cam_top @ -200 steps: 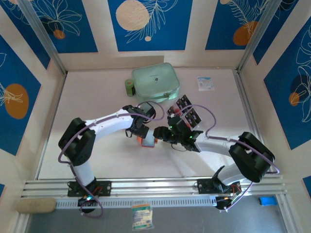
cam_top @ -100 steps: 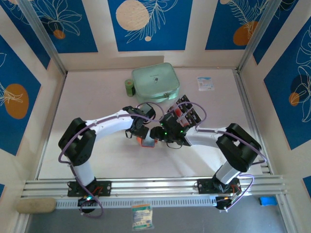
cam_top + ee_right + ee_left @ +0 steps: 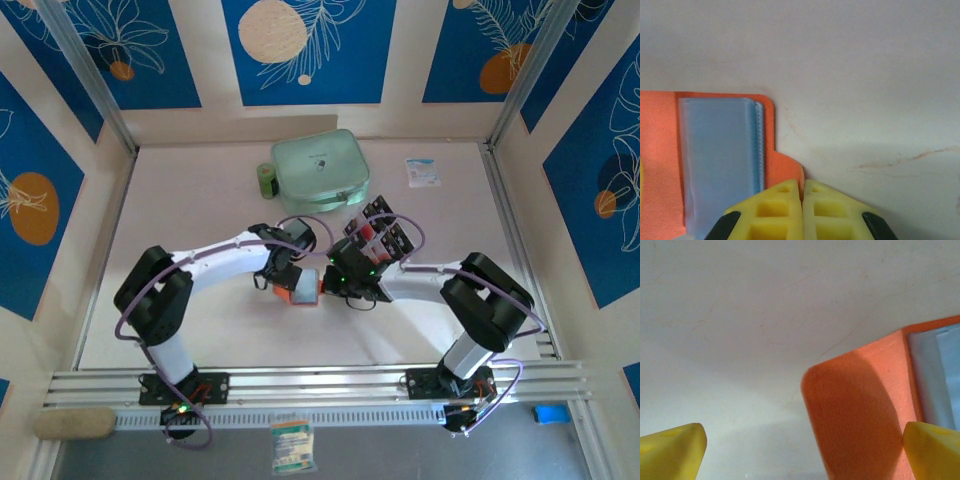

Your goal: Put the credit cards into the card holder

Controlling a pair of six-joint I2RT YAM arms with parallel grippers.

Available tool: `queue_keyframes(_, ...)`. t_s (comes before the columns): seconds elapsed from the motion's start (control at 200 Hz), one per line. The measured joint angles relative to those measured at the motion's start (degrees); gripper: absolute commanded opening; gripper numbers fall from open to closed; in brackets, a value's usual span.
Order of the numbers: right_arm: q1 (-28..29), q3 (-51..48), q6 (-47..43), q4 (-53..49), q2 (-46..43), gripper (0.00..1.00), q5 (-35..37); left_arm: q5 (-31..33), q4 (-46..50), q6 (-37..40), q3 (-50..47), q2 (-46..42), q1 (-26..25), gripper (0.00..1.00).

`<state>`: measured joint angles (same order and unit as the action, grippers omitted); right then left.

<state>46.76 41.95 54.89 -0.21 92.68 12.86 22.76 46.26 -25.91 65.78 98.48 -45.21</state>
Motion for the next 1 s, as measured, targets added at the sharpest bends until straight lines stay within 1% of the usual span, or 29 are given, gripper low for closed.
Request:
queue_keyframes(0.335,0.1,-2.3,2.4,1.6,-1.1,0.00,0.0,1.8,-0.9,-0.8,-4.2,-0.4,0.0,1.00)
queue_keyframes(0.725,1.4,-3.0,4.1,2.8,-1.4,0.00,0.0,3.3,0.0,-0.8,-3.2,2.2,0.0,1.00)
queue_keyframes(0.87,2.0,-3.2,4.7,3.8,-1.4,0.00,-0.5,1.9,0.5,-1.7,-1.7,2.2,0.0,1.00)
queue_keyframes(1.0,2.3,-3.5,4.7,5.2,-1.4,0.00,-1.5,-1.4,-0.3,-3.5,-1.4,2.2,0.0,1.00)
